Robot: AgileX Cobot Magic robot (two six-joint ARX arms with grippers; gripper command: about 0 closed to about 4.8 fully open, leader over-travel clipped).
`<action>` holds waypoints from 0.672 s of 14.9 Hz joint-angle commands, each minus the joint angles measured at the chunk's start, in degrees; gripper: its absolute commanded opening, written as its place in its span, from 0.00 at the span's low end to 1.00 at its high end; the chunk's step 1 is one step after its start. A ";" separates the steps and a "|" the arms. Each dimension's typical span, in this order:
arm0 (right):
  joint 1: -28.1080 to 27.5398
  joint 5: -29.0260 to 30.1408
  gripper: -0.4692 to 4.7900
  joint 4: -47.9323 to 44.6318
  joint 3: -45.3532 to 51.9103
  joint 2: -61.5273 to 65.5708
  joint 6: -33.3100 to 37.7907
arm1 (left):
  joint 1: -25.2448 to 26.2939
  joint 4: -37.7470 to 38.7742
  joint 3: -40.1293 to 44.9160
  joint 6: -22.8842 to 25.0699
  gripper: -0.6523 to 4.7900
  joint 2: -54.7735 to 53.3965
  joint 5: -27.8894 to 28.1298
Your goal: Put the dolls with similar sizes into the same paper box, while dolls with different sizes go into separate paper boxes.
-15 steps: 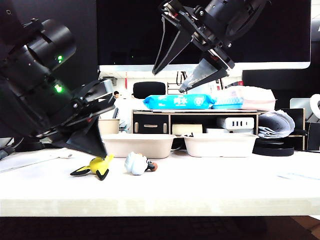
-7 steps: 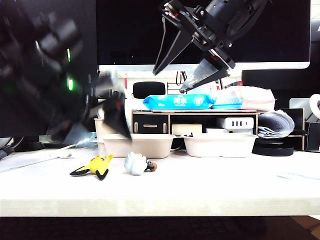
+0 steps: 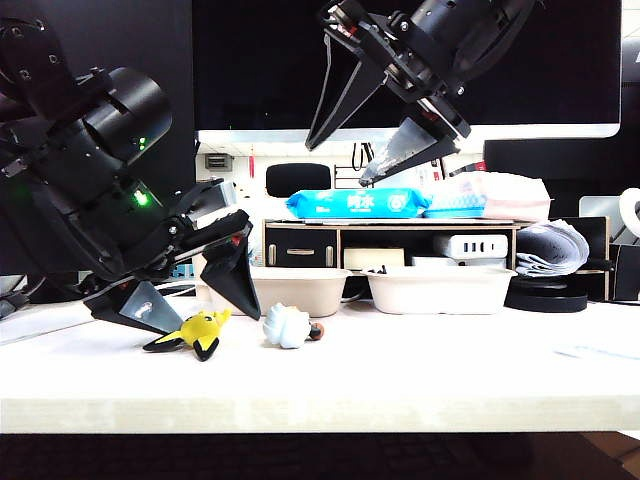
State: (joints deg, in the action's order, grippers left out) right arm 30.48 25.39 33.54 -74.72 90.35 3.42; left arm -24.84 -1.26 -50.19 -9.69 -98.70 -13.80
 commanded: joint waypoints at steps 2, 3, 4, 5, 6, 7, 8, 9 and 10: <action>0.09 0.44 0.77 -0.35 -0.28 -0.37 0.07 | -0.07 2.10 -0.17 0.04 0.11 0.00 0.46; 0.09 0.42 0.77 -0.35 -0.28 -0.37 0.07 | -0.07 2.05 -0.17 0.04 0.11 0.00 -0.28; 0.09 0.44 0.77 -0.35 -0.28 -0.37 0.07 | -0.07 1.97 -0.20 0.02 0.11 0.02 -0.57; 0.09 0.42 0.77 -0.28 -0.28 -0.37 0.07 | -0.07 1.95 -0.57 0.02 0.11 0.13 -0.57; 0.09 0.42 0.77 -0.04 -0.28 -0.37 0.07 | -0.07 1.92 -1.49 0.02 0.11 1.07 -0.57; 0.07 0.39 0.77 0.17 -0.28 -0.37 0.04 | -0.09 1.79 -2.69 0.04 0.11 2.40 -0.57; 0.07 0.31 0.77 0.15 -0.28 -0.37 0.04 | -0.09 1.99 -4.85 0.04 0.11 4.26 -0.59; 0.07 0.24 0.77 -0.04 -0.28 -0.44 0.04 | -0.09 2.45 -6.86 0.07 0.11 5.73 -0.59; 0.02 0.24 0.77 -0.44 -0.28 -0.61 0.04 | -0.09 3.45 -9.94 0.07 0.11 7.17 -0.57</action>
State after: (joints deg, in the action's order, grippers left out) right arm 30.48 25.34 33.98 -74.74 90.32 3.44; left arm -24.82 1.48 -58.41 -9.93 -92.25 -14.15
